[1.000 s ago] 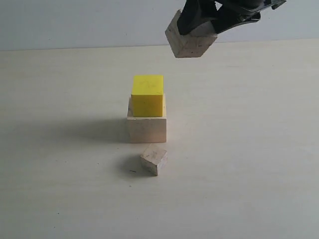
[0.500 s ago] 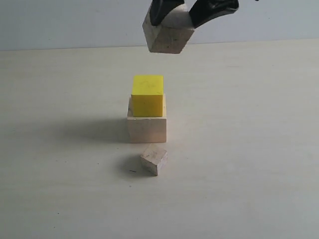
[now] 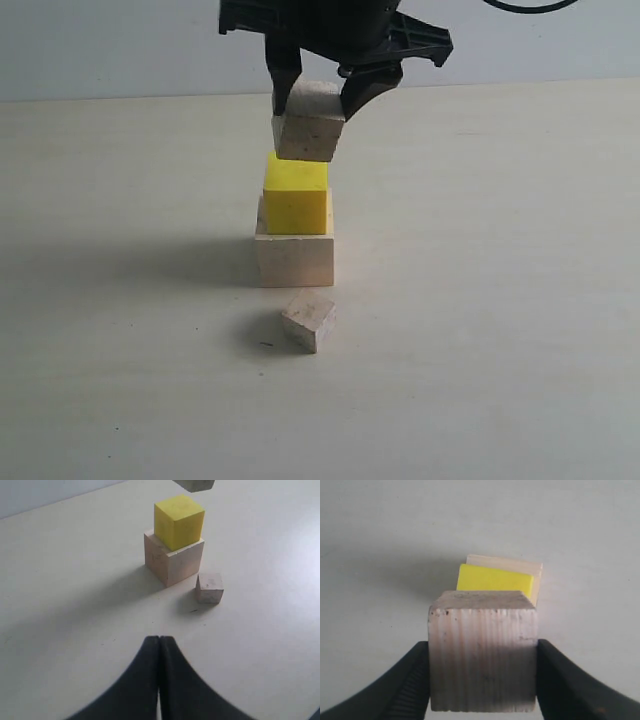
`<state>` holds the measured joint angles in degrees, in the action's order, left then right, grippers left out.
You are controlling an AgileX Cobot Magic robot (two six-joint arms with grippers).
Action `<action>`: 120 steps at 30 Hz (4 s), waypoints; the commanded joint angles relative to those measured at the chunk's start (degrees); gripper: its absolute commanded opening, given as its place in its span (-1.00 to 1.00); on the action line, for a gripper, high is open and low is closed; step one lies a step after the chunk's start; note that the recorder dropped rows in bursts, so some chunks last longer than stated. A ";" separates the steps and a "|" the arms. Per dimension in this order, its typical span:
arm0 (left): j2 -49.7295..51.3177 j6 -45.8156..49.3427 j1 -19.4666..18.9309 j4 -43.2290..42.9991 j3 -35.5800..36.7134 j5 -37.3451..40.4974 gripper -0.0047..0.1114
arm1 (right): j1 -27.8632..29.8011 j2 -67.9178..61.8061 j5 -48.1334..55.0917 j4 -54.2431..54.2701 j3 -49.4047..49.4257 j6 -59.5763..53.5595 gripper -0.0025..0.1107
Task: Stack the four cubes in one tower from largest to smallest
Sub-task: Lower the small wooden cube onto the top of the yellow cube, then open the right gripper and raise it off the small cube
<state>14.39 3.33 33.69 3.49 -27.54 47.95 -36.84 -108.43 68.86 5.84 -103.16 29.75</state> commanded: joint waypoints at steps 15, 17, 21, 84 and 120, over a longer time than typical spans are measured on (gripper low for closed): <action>-0.44 0.09 0.34 0.42 0.37 -0.61 -0.92 | -1.19 -1.79 -2.05 -3.20 -1.17 2.81 -0.96; -0.44 0.09 0.34 0.42 0.37 -0.61 -0.92 | -1.32 -1.79 -3.06 -3.77 -1.17 3.55 -0.96; -0.44 0.09 0.34 0.52 0.37 -0.61 -0.92 | -1.32 -2.71 -1.70 -4.69 -1.17 3.94 -0.96; -2.18 0.09 0.34 0.45 0.37 -0.61 -0.92 | -1.82 -5.36 -3.00 -4.59 -1.17 3.92 -0.21; -6.01 0.09 0.34 0.45 0.50 -0.76 -0.92 | -1.82 -3.66 -1.12 -2.63 -1.17 3.34 0.17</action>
<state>8.74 3.33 33.69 3.70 -27.18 47.95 -38.57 -112.77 67.37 3.30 -103.97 33.64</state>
